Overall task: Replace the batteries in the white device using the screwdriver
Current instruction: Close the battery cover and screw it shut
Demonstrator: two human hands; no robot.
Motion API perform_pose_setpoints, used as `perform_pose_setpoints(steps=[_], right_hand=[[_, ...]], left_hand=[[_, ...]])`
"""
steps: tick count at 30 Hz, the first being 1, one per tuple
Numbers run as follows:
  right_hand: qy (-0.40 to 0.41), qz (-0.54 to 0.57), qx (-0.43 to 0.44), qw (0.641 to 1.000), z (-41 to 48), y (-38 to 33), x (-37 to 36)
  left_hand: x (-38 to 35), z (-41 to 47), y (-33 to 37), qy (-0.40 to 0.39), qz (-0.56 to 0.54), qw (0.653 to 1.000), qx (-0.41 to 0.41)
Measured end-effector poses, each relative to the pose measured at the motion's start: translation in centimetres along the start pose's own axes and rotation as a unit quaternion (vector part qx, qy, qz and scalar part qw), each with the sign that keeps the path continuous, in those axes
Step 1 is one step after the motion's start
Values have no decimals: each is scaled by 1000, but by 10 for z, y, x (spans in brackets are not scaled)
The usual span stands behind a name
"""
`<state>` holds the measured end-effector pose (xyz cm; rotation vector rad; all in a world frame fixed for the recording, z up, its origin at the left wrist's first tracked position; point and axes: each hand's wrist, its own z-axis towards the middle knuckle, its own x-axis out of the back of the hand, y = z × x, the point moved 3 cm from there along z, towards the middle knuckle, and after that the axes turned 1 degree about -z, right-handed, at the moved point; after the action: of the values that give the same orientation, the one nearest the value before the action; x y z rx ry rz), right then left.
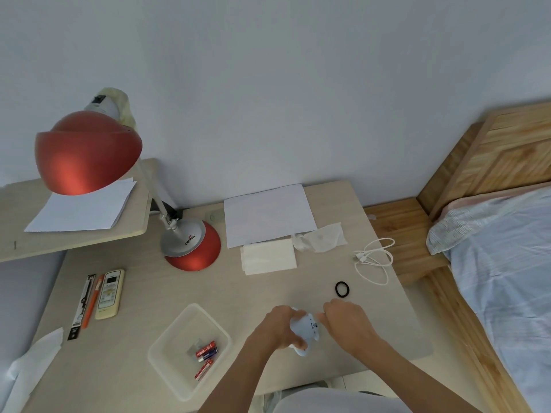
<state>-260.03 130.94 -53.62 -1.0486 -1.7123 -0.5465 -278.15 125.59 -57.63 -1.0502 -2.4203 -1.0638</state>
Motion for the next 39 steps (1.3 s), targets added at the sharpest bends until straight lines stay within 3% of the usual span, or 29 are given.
perform_pose_setpoints(steps=[10,18,28,33,39], right_hand=[[29,116,46,992,-9,1,5],[41,50,-17,998,-13,6,6],[38,29,69,996,-17,-7,-7],[85,46,64,993,-25,0,-17],[198,114,-32,973,-39,44,-11]], left_hand=[[-1,-2,0,7,1,1000,9],[-2,-7,4,11,17,1000,-12],[-3,-8,7,12,46,998,-34],[-3,-9,5,13,57,997,-47],[0,-9,0,13,103,993,-58]])
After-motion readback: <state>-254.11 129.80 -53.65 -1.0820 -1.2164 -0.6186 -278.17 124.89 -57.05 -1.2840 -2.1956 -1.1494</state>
